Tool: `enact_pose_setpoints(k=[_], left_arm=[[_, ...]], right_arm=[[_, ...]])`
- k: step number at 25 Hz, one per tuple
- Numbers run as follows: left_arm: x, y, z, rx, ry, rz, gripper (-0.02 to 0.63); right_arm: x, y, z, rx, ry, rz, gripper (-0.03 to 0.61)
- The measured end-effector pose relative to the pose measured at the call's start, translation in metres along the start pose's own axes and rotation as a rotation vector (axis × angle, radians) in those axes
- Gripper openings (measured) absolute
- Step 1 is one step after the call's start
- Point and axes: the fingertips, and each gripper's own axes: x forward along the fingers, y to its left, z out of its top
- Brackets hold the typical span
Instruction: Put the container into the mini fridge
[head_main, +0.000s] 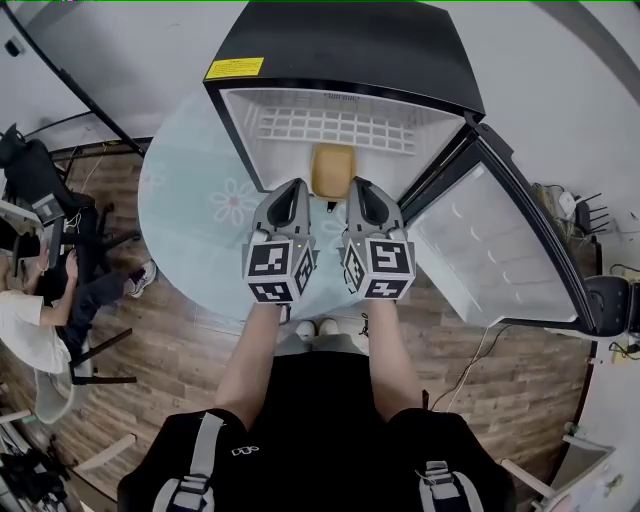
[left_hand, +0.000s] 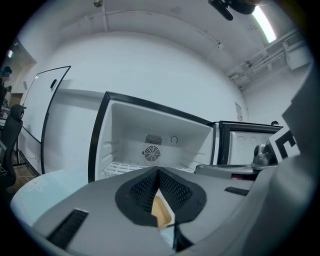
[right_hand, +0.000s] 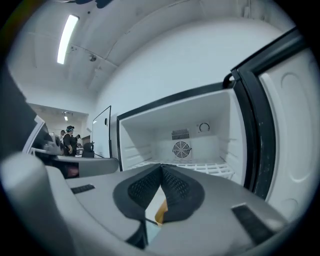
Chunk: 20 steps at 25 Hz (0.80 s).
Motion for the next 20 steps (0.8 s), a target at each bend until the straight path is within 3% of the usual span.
enact_pose_setpoints(k=[5,13,20], left_arm=[[-0.015,-0.019,0.021,0.054,-0.089,-0.011,0.003],[-0.033,-0.025,0.043,0.073,-0.17,-0.007,0.003],[-0.033,-0.023,0.049,0.076,-0.197,-0.003,0.003]], right_arm=[[-0.018,0.01,0.023,-0.047,-0.075,0.02,0.006],[-0.041,0.019,0.045,-0.074,-0.156,0.015,0.003],[-0.041,0.02,0.05,-0.095,-0.167,0.026,0.003]])
